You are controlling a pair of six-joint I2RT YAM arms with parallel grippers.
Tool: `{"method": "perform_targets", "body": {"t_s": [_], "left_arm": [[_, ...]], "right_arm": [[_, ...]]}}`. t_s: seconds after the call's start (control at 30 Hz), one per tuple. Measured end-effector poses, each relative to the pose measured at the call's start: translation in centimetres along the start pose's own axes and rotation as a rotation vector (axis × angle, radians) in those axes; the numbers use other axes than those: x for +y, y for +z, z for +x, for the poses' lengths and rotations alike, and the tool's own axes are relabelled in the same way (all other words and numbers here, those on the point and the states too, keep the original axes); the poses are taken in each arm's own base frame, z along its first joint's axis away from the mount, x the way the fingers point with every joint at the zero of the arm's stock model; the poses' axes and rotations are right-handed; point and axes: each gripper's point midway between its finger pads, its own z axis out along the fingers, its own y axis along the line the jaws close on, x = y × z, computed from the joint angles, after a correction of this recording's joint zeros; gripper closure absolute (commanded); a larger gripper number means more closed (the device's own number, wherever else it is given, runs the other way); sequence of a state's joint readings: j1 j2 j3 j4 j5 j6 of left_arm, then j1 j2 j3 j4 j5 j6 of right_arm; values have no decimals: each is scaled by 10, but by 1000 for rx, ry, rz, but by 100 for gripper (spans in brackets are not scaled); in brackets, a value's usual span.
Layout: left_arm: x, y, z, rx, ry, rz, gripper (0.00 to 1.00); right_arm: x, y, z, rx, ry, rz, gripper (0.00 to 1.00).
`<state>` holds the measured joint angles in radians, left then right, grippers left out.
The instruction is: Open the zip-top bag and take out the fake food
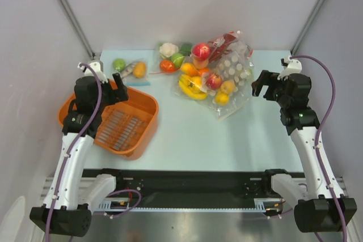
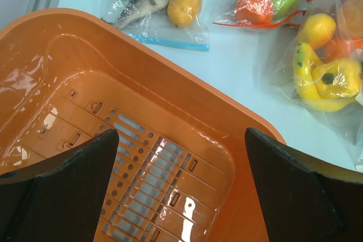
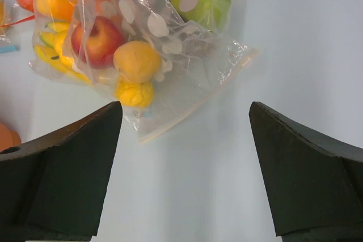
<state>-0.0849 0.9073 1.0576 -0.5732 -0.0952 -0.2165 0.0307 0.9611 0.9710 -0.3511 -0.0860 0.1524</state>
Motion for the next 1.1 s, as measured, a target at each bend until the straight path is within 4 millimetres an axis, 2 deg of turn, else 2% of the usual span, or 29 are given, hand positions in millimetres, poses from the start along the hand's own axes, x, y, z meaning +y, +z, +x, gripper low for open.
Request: {"method": "perform_targets", "body": {"t_s": [0.2, 0.33, 0.5, 0.6, 0.7, 0.8, 0.93, 1.1], "left_arm": [[1, -1, -2, -9, -1, -5, 0], [-2, 0, -6, -24, -3, 11, 0], [-18, 8, -17, -55, -3, 80, 0], [-36, 21, -25, -56, 18, 133, 0], [-58, 36, -30, -44, 40, 193, 0], [-79, 50, -33, -37, 48, 265, 0], [-92, 55, -32, -34, 47, 324, 0], [-96, 54, -32, -34, 50, 348, 0]], "right_arm": [[2, 4, -12, -19, -12, -4, 0], [7, 21, -37, -42, -24, -23, 0], [24, 55, -80, -84, -39, -92, 0], [38, 85, -108, -107, -48, -157, 0], [55, 124, -123, -105, -61, -241, 0], [70, 163, -123, -77, -74, -322, 0], [83, 211, -113, -38, -85, -413, 0], [85, 258, -79, 35, -77, -480, 0]]}}
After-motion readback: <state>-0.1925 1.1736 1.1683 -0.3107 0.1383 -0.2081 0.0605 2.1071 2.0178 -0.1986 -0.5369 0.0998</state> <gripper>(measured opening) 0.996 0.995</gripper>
